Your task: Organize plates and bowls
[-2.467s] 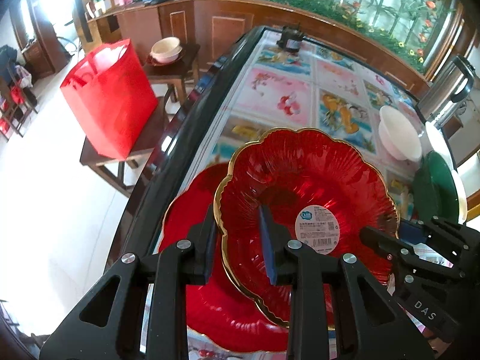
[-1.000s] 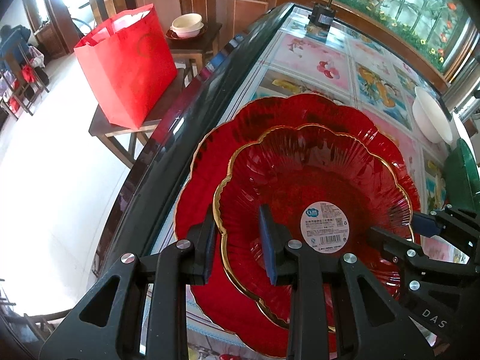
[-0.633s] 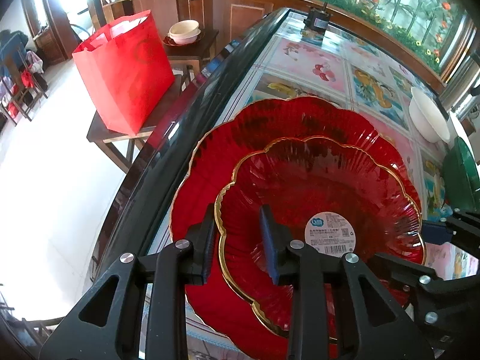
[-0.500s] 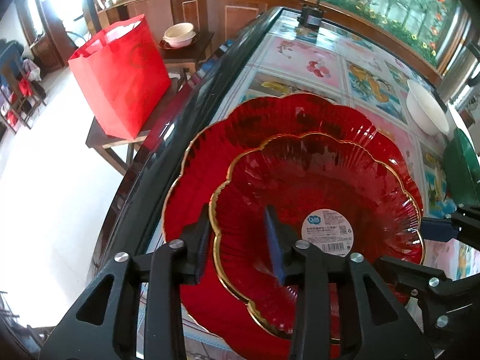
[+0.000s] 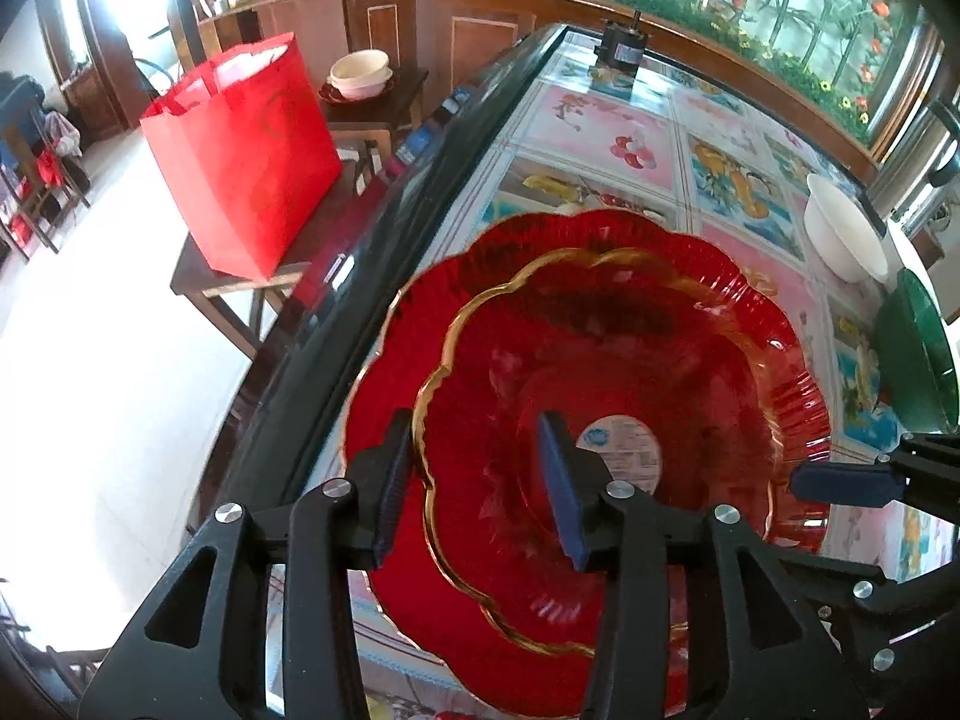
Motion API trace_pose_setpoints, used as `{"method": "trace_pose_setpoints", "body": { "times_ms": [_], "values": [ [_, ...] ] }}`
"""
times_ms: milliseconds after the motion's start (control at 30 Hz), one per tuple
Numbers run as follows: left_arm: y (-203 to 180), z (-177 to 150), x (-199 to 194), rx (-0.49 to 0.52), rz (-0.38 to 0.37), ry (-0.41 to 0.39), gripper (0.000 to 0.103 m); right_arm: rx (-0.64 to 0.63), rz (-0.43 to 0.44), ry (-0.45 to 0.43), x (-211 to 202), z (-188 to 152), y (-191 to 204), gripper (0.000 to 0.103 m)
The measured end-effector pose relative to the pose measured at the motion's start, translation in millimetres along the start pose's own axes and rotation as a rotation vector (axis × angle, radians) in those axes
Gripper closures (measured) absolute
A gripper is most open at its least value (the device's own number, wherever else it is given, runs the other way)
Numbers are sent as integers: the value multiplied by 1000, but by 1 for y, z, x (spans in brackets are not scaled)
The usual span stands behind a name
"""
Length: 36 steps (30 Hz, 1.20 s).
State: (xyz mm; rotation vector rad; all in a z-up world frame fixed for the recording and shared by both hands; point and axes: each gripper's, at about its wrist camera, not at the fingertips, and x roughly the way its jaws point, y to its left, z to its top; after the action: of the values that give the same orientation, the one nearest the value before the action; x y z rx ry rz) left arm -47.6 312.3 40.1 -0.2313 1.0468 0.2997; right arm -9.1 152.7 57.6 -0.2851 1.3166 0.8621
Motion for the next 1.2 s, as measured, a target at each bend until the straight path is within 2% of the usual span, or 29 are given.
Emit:
{"method": "trace_pose_setpoints", "body": {
  "times_ms": [67, 133, 300, 467, 600, 833, 1200],
  "values": [
    [-1, 1, -5, 5, 5, -19, 45, 14, 24, -2, -2, -2, -2, 48],
    [-1, 3, -10, 8, 10, -39, 42, 16, 32, -1, -2, -2, -3, 48],
    [-2, 10, -24, 23, 30, -79, 42, 12, 32, -11, -6, -4, -3, 47],
    [-11, 22, -36, 50, 42, -118, 42, 18, 27, -76, -25, -7, -7, 45],
    [-26, 33, -41, 68, 12, -138, 42, 42, -7, -122, -42, -9, -17, 35],
    [-58, 49, -47, 129, -34, -170, 42, 100, -73, -175, -66, -12, -41, 28],
    [-112, 65, -53, 217, -116, -193, 42, 150, -164, -243, -96, -19, -66, 24]
  ]
}}
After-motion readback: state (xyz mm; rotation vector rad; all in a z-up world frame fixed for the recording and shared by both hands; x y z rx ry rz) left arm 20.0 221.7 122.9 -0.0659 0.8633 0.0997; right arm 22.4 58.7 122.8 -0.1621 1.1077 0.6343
